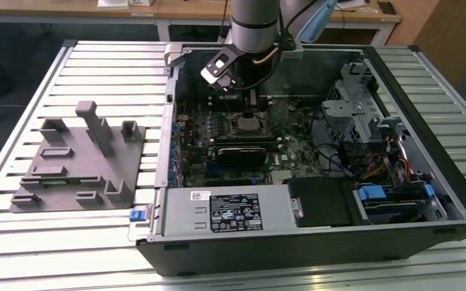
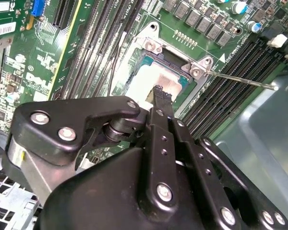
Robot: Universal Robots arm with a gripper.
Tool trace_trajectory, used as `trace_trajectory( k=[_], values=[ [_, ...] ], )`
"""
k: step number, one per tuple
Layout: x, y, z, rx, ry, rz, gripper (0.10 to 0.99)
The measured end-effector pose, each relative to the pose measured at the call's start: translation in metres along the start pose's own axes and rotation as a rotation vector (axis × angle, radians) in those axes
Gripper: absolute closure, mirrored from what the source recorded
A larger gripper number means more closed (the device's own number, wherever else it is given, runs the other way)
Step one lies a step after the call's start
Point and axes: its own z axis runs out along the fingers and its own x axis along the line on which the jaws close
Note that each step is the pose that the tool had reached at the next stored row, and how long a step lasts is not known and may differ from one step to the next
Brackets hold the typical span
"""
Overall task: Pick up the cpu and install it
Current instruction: 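Close the cpu cover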
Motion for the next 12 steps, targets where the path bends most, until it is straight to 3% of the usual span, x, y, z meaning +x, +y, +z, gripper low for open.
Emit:
trace_trajectory(
  k=[7, 12],
  values=[
    [-0.0001, 0.0003, -0.0072, 0.000, -0.0016, 0.000, 0.980],
    [-0.0004, 0.0009, -0.0180, 0.000, -0.0017, 0.000, 0.980]
  ],
)
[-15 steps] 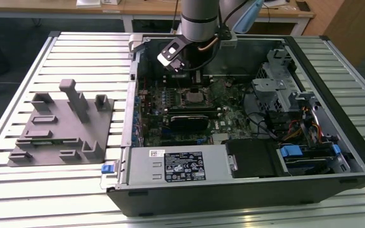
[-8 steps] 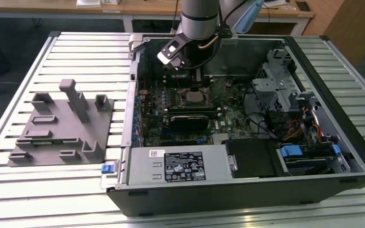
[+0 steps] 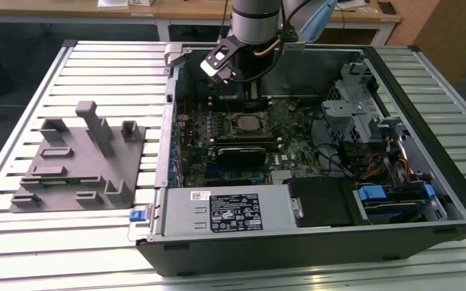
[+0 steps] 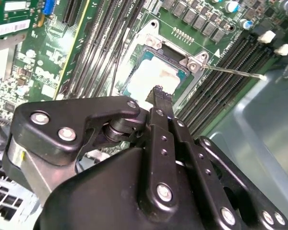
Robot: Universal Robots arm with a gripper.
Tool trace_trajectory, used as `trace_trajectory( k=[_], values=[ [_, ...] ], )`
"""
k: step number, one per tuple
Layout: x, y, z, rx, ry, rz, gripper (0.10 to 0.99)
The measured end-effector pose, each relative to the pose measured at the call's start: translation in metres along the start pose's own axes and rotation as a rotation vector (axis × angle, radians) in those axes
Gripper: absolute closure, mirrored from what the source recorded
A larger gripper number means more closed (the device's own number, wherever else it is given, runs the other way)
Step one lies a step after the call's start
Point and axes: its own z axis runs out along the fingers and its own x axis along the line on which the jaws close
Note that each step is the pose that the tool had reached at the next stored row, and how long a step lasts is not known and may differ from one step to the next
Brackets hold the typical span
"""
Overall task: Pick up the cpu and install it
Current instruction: 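Close the cpu cover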
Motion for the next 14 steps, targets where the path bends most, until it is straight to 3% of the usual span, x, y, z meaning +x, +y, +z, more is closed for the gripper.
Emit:
trace_trajectory(
  k=[6, 14],
  values=[
    [-0.0005, 0.0009, -0.0182, 0.000, -0.0001, 0.000, 0.980],
    [-0.0077, 0.0037, -0.0172, 0.000, 0.0001, 0.000, 0.980]
  ],
)
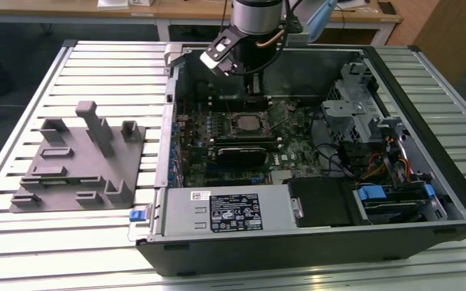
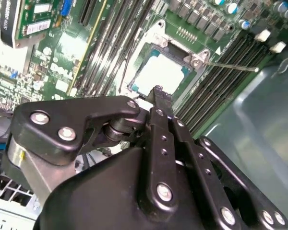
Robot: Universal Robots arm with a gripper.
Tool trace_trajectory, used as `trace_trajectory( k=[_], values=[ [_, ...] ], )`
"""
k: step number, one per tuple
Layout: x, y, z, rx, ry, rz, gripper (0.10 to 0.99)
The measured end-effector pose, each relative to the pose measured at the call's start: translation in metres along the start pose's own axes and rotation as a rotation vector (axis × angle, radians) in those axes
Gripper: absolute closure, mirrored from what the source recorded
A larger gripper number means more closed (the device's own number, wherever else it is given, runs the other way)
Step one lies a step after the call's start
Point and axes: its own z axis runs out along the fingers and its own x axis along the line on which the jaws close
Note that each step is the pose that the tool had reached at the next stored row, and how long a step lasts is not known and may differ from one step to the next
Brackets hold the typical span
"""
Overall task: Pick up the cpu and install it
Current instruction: 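Close the cpu cover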
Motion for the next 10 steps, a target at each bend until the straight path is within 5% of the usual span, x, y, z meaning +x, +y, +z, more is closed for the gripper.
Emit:
trace_trajectory(
  k=[5, 10],
  values=[
    [0.0004, 0.0198, 0.0011, 0.000, 0.0000, 0.000, 0.980],
    [0.0002, 0.0235, -0.0077, 0.001, -0.0001, 0.000, 0.980]
  ],
)
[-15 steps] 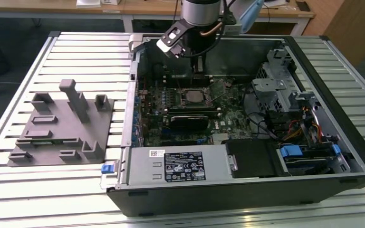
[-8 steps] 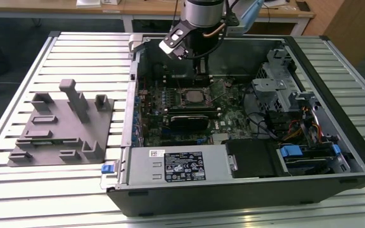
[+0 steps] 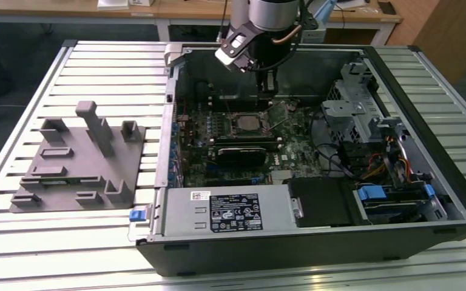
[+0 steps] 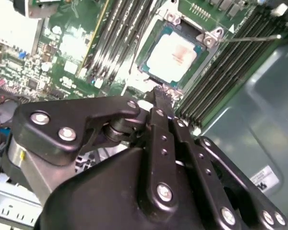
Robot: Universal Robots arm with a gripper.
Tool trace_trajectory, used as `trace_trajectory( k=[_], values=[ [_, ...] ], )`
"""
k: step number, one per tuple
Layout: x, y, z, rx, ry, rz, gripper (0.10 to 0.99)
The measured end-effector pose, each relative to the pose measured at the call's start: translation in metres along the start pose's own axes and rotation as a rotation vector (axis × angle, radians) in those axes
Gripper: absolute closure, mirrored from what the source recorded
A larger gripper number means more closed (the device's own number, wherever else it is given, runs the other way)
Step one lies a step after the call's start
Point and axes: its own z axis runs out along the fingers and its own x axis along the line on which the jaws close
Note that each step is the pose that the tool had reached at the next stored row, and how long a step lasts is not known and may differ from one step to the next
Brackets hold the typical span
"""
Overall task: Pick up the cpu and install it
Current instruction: 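Close the cpu cover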
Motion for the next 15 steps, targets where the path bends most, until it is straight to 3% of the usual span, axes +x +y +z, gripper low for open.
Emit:
trace_trajectory(
  k=[2, 6, 15],
  values=[
    [0.0001, 0.0038, 0.0002, 0.000, 0.0004, 0.000, 0.980],
    [0.0005, 0.0196, 0.0014, 0.000, 0.0000, 0.000, 0.980],
    [0.0019, 0.0372, 0.0076, 0.001, 0.0000, 0.000, 0.980]
  ],
)
